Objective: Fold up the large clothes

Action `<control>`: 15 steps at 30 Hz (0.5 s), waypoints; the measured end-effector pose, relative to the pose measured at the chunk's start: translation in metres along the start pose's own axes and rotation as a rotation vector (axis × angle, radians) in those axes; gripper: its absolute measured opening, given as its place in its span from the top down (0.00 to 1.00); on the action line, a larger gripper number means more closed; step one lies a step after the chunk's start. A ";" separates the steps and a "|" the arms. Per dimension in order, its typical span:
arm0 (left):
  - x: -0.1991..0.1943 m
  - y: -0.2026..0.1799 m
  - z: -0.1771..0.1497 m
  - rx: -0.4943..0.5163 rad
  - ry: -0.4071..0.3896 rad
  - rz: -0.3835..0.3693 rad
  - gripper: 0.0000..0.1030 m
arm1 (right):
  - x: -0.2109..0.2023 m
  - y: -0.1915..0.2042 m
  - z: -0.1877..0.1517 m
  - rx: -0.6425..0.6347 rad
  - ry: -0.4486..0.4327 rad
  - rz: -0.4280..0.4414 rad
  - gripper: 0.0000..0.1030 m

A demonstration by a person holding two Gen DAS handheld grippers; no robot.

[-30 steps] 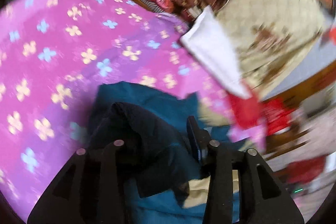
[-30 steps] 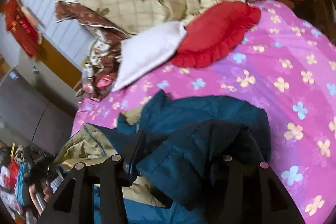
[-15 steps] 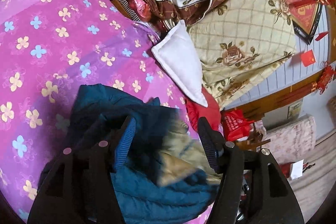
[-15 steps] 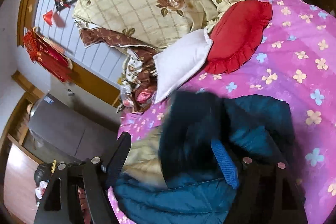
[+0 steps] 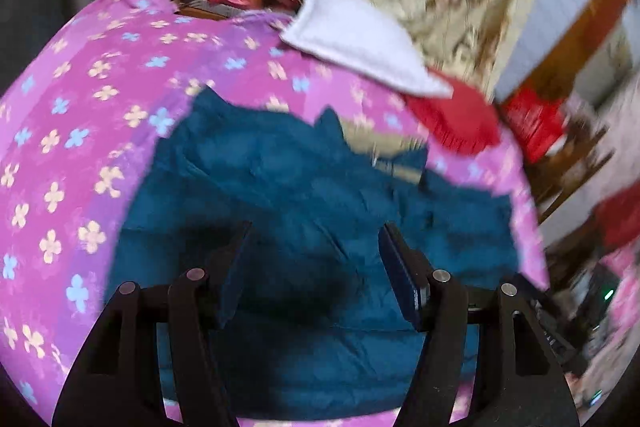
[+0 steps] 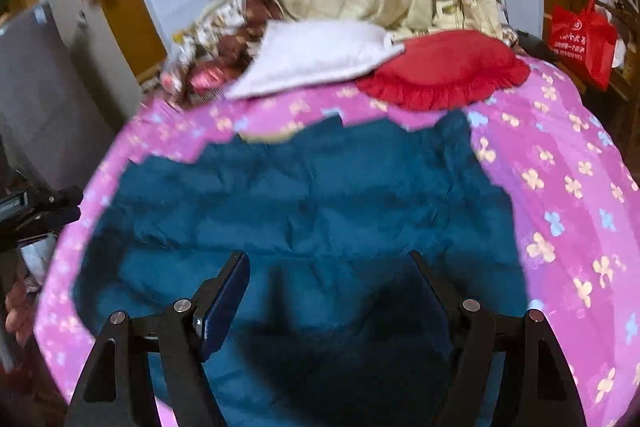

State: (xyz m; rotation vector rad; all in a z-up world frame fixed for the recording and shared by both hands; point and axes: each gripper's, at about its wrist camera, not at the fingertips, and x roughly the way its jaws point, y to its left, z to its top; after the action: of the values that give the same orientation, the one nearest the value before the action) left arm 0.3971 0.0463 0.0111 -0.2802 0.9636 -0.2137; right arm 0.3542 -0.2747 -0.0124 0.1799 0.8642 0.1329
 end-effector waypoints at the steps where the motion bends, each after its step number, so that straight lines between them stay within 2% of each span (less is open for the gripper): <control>1: 0.017 -0.012 -0.007 0.028 0.008 0.016 0.39 | 0.011 -0.001 -0.003 0.002 0.011 -0.013 0.26; 5: 0.070 -0.035 -0.018 0.111 0.045 0.083 0.39 | 0.045 -0.012 -0.006 0.003 0.010 -0.061 0.26; 9: 0.101 -0.054 -0.011 0.221 -0.010 0.183 0.39 | 0.063 -0.016 0.005 -0.026 -0.011 -0.088 0.23; 12: 0.123 -0.053 0.007 0.209 -0.002 0.195 0.39 | 0.080 -0.026 0.020 -0.003 -0.018 -0.092 0.16; 15: 0.146 -0.047 0.027 0.175 0.017 0.204 0.39 | 0.101 -0.037 0.037 0.019 -0.010 -0.095 0.13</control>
State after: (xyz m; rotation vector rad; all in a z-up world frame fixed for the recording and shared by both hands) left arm 0.4979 -0.0379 -0.0719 -0.0193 0.9769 -0.1128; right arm 0.4494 -0.2959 -0.0715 0.1571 0.8624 0.0344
